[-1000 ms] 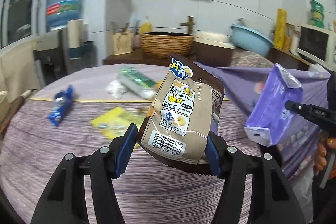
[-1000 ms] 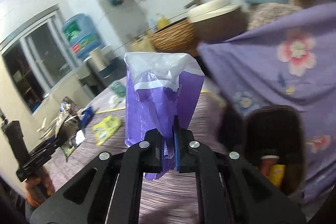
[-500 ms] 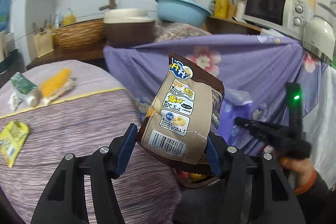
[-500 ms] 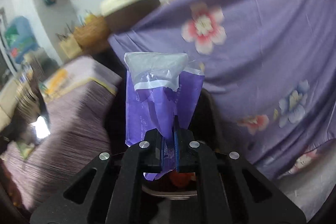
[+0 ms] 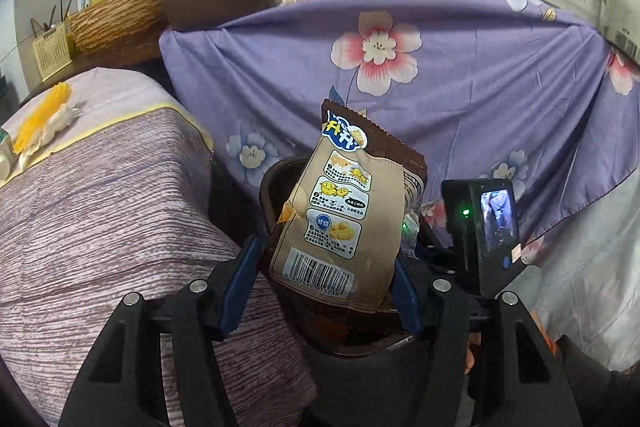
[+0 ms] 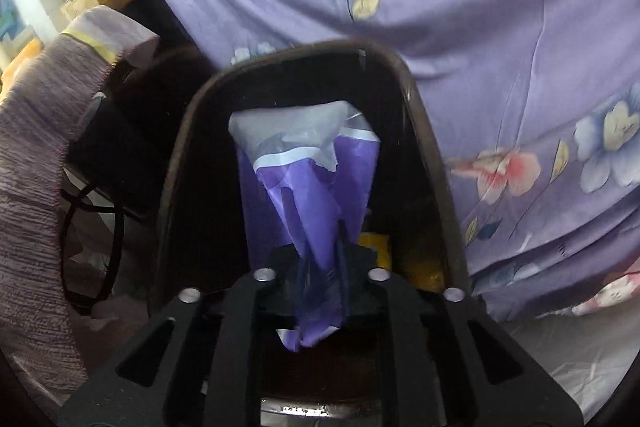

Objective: Collect trash
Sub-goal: 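Carry both items to the bin and open the right tool to drop the tissue pack, then open the left tool to drop the brown snack bag into the bin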

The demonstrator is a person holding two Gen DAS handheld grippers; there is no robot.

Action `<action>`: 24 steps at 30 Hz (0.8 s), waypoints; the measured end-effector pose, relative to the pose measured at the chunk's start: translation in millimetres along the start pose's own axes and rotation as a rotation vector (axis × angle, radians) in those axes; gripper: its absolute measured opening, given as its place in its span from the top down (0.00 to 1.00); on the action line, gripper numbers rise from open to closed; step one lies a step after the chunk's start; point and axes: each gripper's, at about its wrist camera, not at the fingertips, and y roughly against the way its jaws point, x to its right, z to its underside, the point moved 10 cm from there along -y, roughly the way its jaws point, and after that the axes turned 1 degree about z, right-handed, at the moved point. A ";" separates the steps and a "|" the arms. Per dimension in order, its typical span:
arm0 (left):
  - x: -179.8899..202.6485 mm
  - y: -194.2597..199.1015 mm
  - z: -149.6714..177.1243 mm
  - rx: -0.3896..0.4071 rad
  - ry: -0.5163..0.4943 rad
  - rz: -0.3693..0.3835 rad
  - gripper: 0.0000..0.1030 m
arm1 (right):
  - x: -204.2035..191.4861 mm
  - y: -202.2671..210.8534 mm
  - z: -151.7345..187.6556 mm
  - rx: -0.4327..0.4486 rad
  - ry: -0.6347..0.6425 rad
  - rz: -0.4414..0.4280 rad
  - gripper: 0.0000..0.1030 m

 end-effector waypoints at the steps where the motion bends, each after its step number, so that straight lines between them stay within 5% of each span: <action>1: 1.8 -5.6 0.3 -0.008 -0.006 -0.004 0.41 | 2.3 -0.2 0.7 -0.004 -0.014 -0.002 0.67; 4: 7.1 -16.7 1.9 -0.028 -0.017 -0.013 0.41 | 9.2 10.1 0.0 0.024 -0.052 -0.015 0.51; 24: 53.3 -105.6 43.6 -0.206 -0.139 -0.034 0.41 | 78.4 99.5 6.1 0.141 -0.127 0.139 0.44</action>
